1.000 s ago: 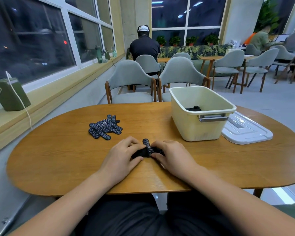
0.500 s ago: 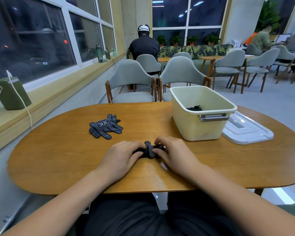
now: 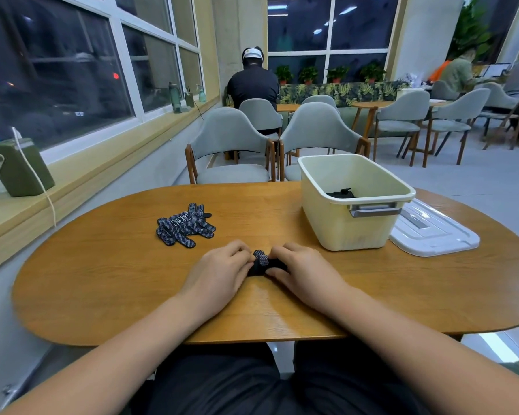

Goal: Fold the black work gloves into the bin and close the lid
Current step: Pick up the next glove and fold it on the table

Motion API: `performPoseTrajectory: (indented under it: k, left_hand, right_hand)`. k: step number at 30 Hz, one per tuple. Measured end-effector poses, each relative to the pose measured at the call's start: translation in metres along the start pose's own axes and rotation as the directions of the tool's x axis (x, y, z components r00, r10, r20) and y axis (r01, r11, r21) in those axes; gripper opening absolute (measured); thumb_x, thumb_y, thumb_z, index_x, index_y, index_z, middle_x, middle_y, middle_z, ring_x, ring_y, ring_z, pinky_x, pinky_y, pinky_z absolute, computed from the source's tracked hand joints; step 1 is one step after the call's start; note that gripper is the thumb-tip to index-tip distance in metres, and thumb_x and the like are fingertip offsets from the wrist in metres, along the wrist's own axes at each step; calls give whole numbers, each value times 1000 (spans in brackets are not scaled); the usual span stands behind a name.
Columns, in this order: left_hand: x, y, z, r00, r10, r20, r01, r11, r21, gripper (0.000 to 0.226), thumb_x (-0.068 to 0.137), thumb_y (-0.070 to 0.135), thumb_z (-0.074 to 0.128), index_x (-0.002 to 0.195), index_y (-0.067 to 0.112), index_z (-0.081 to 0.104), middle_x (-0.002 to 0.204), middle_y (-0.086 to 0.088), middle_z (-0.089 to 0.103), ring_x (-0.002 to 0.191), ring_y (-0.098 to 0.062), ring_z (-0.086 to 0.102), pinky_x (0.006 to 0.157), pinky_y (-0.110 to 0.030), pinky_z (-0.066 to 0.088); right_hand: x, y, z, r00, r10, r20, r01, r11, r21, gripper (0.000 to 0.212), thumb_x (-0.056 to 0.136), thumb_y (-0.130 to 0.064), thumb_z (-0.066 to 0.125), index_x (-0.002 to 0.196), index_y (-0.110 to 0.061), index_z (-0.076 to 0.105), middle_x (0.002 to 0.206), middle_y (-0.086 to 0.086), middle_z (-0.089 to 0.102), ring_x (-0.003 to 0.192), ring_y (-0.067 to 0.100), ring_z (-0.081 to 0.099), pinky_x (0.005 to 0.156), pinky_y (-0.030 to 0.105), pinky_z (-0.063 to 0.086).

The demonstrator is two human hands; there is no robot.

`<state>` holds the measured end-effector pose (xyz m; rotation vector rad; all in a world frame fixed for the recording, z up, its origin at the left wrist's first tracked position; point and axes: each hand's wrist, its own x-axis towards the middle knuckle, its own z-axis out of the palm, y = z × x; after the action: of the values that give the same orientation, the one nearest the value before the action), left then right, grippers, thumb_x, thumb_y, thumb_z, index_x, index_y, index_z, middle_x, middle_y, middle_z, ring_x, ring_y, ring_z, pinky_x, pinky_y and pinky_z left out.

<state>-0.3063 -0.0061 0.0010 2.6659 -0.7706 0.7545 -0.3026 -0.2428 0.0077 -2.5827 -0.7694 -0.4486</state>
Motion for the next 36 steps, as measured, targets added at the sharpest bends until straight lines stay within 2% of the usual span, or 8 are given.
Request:
performPoseTrajectory:
  k: [4, 8, 13, 21, 25, 28, 33, 36]
  left_hand:
    - [-7, -1, -8, 997, 9, 81, -9, 1000, 0, 35, 97, 45, 74, 126, 27, 71, 120, 14, 65, 106, -14, 66, 89, -29, 54]
    - [-13, -2, -22, 991, 28, 131, -19, 998, -65, 30, 100, 46, 69, 128, 36, 69, 119, 20, 70, 106, -5, 68, 90, -29, 56]
    - [-16, -6, -21, 984, -93, 153, 123, 971, -205, 21, 104, 46, 64, 124, 44, 70, 111, 25, 73, 94, 2, 67, 81, -28, 57]
    - [-4, -7, -10, 979, -53, 199, 55, 998, -8, 53, 98, 70, 51, 131, 34, 70, 126, 20, 71, 113, -8, 67, 96, -36, 57]
    - [-2, -9, -11, 976, -5, 217, 11, 1000, -25, 53, 100, 65, 52, 148, 41, 57, 129, 18, 69, 118, -10, 64, 100, -35, 55]
    - [-3, -9, -9, 979, 22, 202, -17, 999, -27, 55, 104, 59, 54, 157, 45, 46, 123, 16, 69, 114, -10, 64, 97, -31, 54]
    - [-6, -10, -11, 979, 27, 200, -29, 1000, 3, 41, 107, 61, 43, 138, 40, 59, 122, 17, 70, 113, -10, 65, 96, -31, 51]
    - [-11, -7, -13, 982, 19, 186, -19, 1000, -4, 39, 105, 60, 47, 131, 38, 66, 121, 19, 71, 112, -7, 66, 95, -29, 51]
  right_hand:
    - [7, 3, -7, 999, 8, 45, -12, 996, 85, 17, 100, -38, 75, 108, -25, 66, 98, -7, 68, 88, 16, 64, 79, 38, 54]
    - [10, 1, -26, 972, 90, 217, -128, 978, 167, 15, 95, -42, 80, 106, -32, 74, 100, -10, 76, 87, 4, 67, 79, 29, 58]
    - [22, 1, -35, 897, 231, 377, -334, 913, 233, 15, 94, -47, 82, 99, -33, 77, 90, -7, 79, 75, 6, 74, 72, 28, 61]
    - [13, -4, -8, 973, 214, 90, -225, 965, 137, 19, 105, -43, 66, 101, -27, 75, 84, -12, 70, 70, 14, 71, 58, 17, 48]
    - [2, -7, 0, 997, 68, -41, -68, 998, 9, 16, 107, -37, 63, 103, -23, 68, 89, -4, 67, 78, 21, 63, 71, 43, 55]
    - [-7, -11, 2, 998, 16, -60, -18, 999, -34, 14, 110, -37, 56, 112, -24, 60, 96, -2, 64, 79, 25, 63, 68, 44, 54]
    - [-20, -10, -2, 999, -29, 13, 29, 999, 32, 27, 105, -44, 65, 125, -30, 54, 113, -7, 63, 99, 17, 61, 82, 37, 53]
    - [-21, -7, -4, 999, -27, 35, 25, 998, 56, 24, 103, -41, 70, 123, -32, 59, 110, -11, 63, 97, 13, 61, 82, 33, 52]
